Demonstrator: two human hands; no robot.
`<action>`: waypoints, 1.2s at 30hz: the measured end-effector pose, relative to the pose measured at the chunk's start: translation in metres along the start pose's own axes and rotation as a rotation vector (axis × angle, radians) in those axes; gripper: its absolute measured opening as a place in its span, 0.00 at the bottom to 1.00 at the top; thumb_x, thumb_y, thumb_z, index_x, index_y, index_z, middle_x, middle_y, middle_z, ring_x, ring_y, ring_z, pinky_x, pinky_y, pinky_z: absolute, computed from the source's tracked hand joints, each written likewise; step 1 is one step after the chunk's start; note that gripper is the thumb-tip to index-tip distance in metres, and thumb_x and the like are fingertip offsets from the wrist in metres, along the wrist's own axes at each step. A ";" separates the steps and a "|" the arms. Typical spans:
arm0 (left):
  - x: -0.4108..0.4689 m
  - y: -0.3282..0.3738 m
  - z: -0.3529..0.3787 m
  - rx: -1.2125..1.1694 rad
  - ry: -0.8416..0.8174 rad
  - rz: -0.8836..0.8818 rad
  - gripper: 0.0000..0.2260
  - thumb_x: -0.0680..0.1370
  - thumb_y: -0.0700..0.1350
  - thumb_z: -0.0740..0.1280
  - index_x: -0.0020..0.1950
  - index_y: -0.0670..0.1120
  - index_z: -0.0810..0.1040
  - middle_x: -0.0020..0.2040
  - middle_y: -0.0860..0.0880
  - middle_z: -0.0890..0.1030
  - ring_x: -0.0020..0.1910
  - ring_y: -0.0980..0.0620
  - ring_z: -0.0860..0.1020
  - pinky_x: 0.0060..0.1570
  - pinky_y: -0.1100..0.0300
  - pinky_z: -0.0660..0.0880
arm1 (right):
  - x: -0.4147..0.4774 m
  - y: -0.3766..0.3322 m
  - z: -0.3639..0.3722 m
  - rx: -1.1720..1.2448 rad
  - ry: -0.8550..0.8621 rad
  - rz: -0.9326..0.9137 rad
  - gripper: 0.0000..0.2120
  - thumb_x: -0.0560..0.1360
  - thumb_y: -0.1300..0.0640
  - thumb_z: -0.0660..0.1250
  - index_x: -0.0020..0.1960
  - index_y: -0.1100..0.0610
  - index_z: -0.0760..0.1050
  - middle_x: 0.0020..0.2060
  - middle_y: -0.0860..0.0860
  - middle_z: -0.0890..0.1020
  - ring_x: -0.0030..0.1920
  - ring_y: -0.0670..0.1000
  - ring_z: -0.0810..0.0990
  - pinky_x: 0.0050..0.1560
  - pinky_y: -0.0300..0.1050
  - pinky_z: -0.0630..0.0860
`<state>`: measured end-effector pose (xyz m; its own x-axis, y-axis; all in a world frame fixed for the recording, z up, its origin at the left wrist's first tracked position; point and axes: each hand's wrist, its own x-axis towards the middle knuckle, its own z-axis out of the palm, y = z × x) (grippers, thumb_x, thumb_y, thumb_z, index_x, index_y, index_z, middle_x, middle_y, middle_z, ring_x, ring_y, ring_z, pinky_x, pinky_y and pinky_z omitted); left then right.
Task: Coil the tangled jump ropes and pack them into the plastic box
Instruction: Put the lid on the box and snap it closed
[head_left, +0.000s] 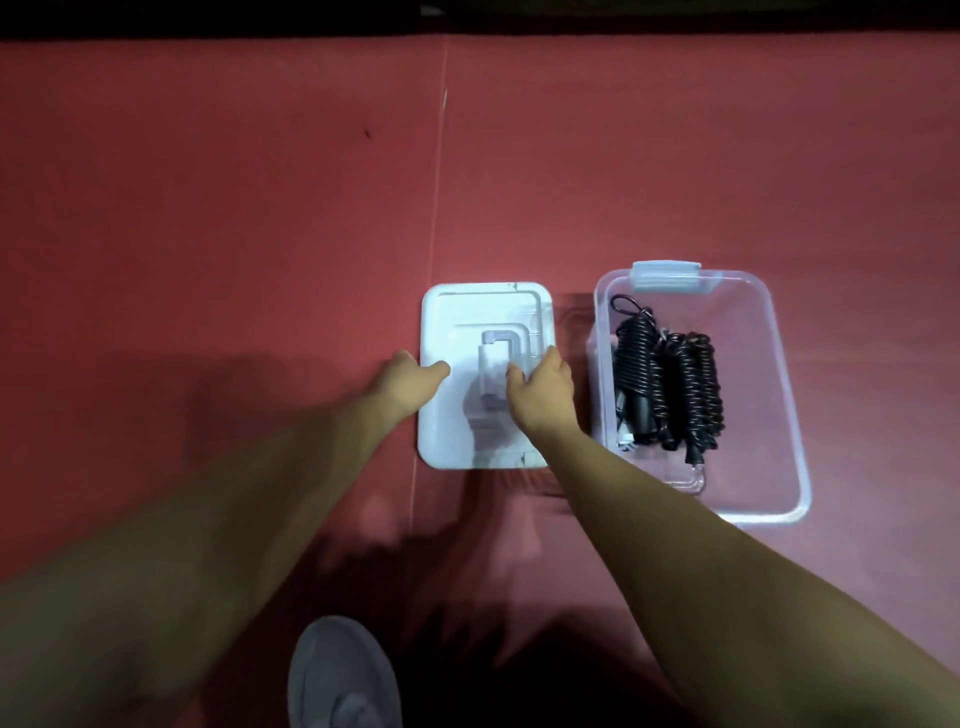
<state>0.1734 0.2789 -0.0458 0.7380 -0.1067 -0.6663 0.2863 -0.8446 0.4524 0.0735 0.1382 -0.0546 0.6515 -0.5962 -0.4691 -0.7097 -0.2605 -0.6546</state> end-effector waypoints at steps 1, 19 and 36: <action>0.000 -0.002 0.003 0.020 0.010 -0.014 0.35 0.67 0.61 0.64 0.64 0.35 0.72 0.61 0.34 0.78 0.60 0.37 0.77 0.57 0.48 0.75 | 0.002 0.005 0.006 0.004 0.004 0.039 0.31 0.80 0.50 0.61 0.75 0.67 0.58 0.72 0.65 0.64 0.73 0.64 0.63 0.73 0.55 0.61; -0.072 0.043 -0.059 -0.434 0.315 0.396 0.08 0.76 0.41 0.71 0.55 0.47 0.81 0.42 0.54 0.82 0.35 0.65 0.77 0.38 0.70 0.74 | -0.034 -0.058 -0.075 0.049 0.253 -0.264 0.17 0.72 0.59 0.68 0.58 0.63 0.71 0.57 0.59 0.75 0.60 0.60 0.72 0.63 0.54 0.70; -0.201 0.111 0.082 -0.057 0.195 0.574 0.24 0.70 0.46 0.76 0.64 0.43 0.75 0.59 0.42 0.80 0.60 0.41 0.75 0.59 0.51 0.72 | -0.127 0.062 -0.242 0.007 0.365 -0.170 0.14 0.70 0.61 0.72 0.51 0.58 0.70 0.54 0.55 0.74 0.56 0.59 0.73 0.55 0.54 0.74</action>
<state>0.0065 0.1637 0.0903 0.8809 -0.4342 -0.1882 -0.1624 -0.6508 0.7417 -0.1184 0.0137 0.1082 0.6208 -0.7758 -0.1133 -0.5971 -0.3741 -0.7096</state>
